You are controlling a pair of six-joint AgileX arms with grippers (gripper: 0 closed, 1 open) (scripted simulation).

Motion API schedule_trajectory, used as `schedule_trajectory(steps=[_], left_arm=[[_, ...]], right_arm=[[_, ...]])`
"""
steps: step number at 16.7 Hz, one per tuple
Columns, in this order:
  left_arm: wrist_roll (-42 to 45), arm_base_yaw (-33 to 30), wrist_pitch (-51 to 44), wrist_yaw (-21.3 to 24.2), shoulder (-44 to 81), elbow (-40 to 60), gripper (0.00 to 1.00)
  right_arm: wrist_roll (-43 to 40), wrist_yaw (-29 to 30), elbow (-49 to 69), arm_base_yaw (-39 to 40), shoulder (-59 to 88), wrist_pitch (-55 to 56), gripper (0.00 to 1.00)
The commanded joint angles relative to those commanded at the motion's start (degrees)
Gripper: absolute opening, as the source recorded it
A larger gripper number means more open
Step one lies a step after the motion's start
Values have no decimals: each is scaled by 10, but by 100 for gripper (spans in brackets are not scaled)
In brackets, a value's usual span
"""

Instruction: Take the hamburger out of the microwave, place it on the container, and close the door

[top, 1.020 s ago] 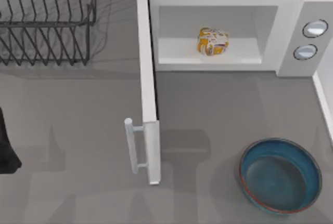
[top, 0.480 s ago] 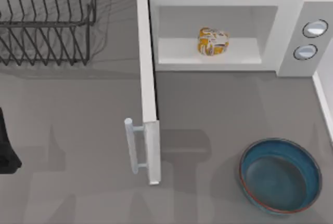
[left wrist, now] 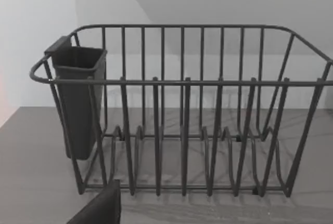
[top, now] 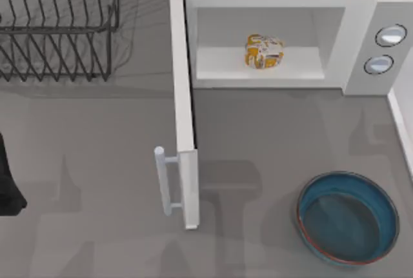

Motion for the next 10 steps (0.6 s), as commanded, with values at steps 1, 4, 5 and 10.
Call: schedule_trajectory(steps=[1,4,5,10], left_arm=[[0,0,0,0,0,0,100],[0,0,0,0,0,0,100],[0,0,0,0,0,0,100],[0,0,0,0,0,0,100]], right_arm=[[6,12,30,13,59,20,100],[24,52,124,54,246,83,100],[29,65,156,68,310,104,100],[56,132,310,134,623,206,100]])
